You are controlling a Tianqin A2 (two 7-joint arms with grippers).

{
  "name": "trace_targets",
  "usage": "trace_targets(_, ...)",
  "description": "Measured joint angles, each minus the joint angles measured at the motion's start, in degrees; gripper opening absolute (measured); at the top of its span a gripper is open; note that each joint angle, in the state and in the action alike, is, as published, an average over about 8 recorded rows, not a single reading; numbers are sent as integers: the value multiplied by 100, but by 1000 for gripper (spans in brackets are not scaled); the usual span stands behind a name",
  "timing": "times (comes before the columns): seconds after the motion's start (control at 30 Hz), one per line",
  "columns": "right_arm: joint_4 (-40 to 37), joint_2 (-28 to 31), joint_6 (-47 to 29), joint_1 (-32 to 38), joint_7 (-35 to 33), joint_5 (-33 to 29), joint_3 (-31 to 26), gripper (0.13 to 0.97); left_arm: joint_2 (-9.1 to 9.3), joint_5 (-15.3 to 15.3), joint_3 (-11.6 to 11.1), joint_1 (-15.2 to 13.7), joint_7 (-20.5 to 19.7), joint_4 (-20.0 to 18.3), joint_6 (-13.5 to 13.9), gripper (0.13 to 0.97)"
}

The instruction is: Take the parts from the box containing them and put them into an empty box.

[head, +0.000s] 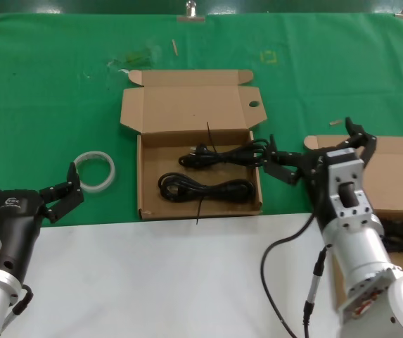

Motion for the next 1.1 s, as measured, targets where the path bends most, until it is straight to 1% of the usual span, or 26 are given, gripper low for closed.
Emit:
trace_targets(0.73,318,0,-1235,-856,2868,-1574,1196,966,0,-1,0,0,2,0,0,966)
trace_targets(0.87,344,0,-1337,-926,3105,-1703,1295,966,0,-1,0,0,2,0,0,966)
trace_targets(1.1,349,-1,-1354,-938,3143,-1725,1311,966,0,-1,0,0,1,0,0,966)
